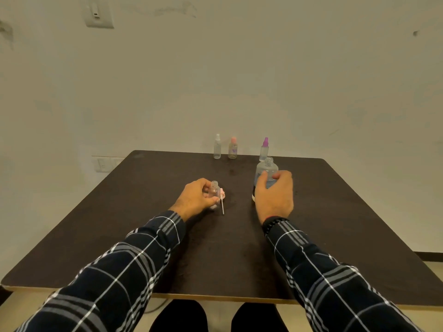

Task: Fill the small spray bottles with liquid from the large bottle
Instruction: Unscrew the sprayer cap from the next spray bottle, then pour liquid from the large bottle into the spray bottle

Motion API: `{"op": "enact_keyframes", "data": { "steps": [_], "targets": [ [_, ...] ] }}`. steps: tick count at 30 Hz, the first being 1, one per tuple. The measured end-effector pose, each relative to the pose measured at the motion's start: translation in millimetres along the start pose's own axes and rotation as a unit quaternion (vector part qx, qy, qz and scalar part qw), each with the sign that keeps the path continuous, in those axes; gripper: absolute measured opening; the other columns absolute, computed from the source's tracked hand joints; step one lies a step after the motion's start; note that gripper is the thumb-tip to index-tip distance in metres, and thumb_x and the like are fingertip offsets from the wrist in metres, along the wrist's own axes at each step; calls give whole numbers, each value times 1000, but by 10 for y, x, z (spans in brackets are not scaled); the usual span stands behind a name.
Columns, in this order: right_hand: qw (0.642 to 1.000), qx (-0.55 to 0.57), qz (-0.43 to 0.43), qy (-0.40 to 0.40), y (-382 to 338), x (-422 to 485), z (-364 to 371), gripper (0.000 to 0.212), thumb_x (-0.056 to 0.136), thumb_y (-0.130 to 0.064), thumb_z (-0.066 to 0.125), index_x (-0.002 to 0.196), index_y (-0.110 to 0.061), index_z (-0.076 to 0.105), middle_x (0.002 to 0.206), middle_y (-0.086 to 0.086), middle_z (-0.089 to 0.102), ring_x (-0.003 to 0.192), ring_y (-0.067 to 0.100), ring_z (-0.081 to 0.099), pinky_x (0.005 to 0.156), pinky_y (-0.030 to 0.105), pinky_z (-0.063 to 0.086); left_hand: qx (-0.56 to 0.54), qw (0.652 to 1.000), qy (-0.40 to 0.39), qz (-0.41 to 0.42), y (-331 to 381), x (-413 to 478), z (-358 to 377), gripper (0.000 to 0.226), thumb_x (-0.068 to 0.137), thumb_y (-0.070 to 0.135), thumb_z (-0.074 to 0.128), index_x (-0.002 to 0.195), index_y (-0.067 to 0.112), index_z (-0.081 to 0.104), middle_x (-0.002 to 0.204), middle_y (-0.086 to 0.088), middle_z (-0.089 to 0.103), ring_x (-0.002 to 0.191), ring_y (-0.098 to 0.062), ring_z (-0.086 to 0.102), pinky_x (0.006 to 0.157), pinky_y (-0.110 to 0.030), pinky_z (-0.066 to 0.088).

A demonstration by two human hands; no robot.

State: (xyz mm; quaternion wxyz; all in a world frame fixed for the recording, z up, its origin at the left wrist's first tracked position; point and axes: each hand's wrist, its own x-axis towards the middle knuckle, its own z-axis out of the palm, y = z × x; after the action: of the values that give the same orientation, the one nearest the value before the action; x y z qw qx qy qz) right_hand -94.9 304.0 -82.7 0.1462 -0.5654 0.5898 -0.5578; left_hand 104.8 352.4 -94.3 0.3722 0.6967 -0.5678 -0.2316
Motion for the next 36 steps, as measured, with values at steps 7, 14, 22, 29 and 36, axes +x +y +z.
{"op": "enact_keyframes", "data": {
  "steps": [7, 14, 22, 29, 36],
  "targets": [
    [980, 42, 92, -169, 355, 260, 77, 101, 74, -47, 84, 151, -21, 25, 153, 9, 36, 137, 29, 43, 110, 50, 43, -8, 1000, 2, 12, 32, 12, 41, 35, 85, 21, 79, 112, 23, 58, 100, 13, 63, 89, -1, 62, 78, -14, 50],
    [966, 89, 65, -233, 404, 380, 146, 92, 78, -25, 85, 150, -19, 28, 145, 4, 51, 130, 24, 52, 107, 35, 42, -57, 998, 13, 19, -16, -17, 86, 34, 86, 18, 78, 115, 20, 62, 102, 12, 68, 88, 1, 68, 78, -14, 55],
    [968, 54, 45, -242, 353, 517, 165, 76, 81, -29, 83, 140, -15, 37, 138, 8, 56, 126, 29, 56, 104, 39, 46, -54, 999, 5, 7, -43, 34, 95, 32, 85, 21, 78, 113, 23, 61, 100, 12, 69, 89, 0, 68, 86, -20, 56],
    [949, -8, -52, -312, 203, 443, 208, 72, 83, -24, 81, 141, -20, 39, 140, 5, 55, 128, 25, 53, 108, 41, 43, -30, 1000, 6, 0, -1, 20, 72, 28, 86, 24, 77, 107, 26, 58, 95, 13, 65, 85, 2, 64, 73, -11, 48],
    [933, -100, -108, -330, 117, 353, 269, 77, 81, -28, 82, 144, -30, 38, 143, 6, 52, 132, 29, 51, 111, 52, 42, -24, 1000, 9, -5, -16, 44, 82, 30, 85, 23, 79, 107, 27, 58, 96, 12, 67, 85, 1, 65, 78, -15, 53]
  ]
}}
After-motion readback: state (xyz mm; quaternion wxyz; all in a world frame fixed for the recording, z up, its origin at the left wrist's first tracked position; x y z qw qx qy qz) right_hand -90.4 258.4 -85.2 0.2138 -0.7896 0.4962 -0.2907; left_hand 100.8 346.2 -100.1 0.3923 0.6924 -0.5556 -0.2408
